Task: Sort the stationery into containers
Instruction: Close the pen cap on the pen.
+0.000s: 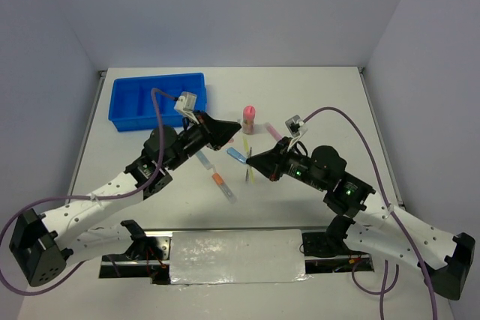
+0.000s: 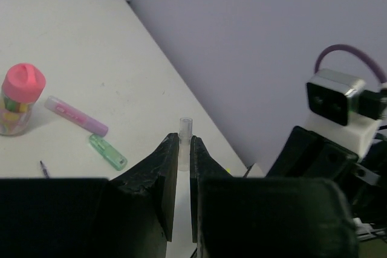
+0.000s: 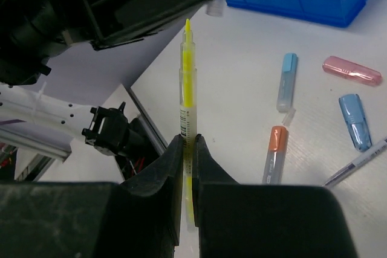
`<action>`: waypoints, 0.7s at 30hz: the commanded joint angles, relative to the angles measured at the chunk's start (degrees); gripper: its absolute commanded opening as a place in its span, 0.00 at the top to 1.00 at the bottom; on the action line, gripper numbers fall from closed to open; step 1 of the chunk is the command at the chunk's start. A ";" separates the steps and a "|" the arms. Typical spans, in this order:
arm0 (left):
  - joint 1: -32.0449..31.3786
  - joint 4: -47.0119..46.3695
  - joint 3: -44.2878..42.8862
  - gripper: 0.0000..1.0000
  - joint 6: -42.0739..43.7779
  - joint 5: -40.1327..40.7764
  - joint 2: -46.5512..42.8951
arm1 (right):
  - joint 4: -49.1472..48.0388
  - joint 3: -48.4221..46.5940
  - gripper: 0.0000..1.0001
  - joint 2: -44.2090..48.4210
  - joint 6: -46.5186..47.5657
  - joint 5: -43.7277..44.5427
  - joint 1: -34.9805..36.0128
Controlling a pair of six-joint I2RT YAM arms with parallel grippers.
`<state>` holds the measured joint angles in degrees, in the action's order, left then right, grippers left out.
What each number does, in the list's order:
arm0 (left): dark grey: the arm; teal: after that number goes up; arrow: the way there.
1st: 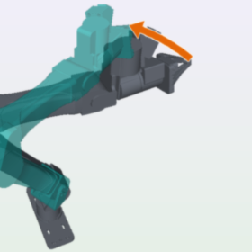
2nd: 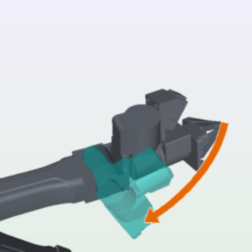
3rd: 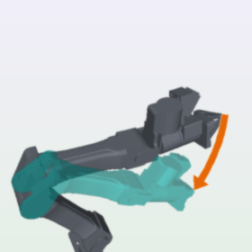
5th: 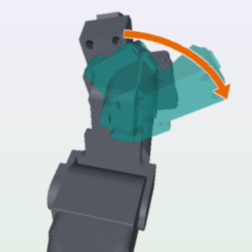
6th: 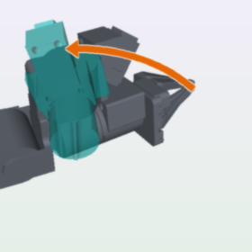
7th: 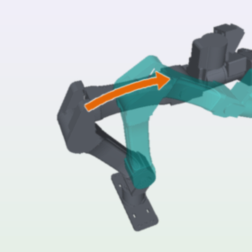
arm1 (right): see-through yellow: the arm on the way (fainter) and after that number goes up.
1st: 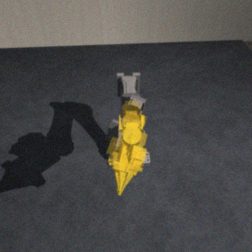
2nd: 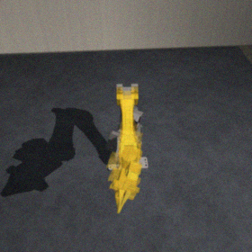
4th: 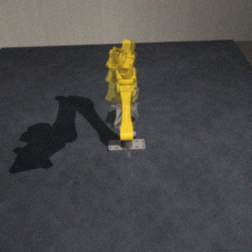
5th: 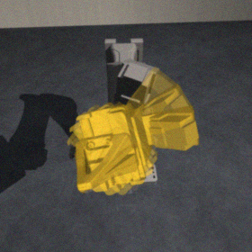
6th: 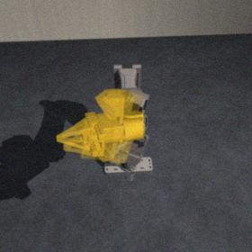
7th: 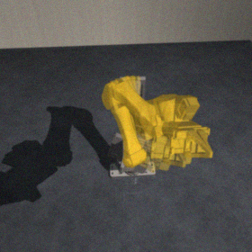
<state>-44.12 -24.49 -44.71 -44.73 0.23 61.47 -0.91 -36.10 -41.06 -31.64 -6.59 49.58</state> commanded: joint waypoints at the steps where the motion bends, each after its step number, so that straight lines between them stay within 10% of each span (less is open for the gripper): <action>1: 0.17 -8.82 -0.21 1.00 -2.11 -1.28 -4.34 | -5.16 -0.11 1.00 0.02 1.05 1.14 0.86; 21: 0.26 -10.84 1.99 1.00 -3.87 -2.34 -6.54 | -6.39 -3.01 1.00 -2.09 2.63 2.20 3.77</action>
<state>-44.05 -31.75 -42.37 -48.45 -1.85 56.38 -3.88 -36.16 -43.11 -30.17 -4.75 52.66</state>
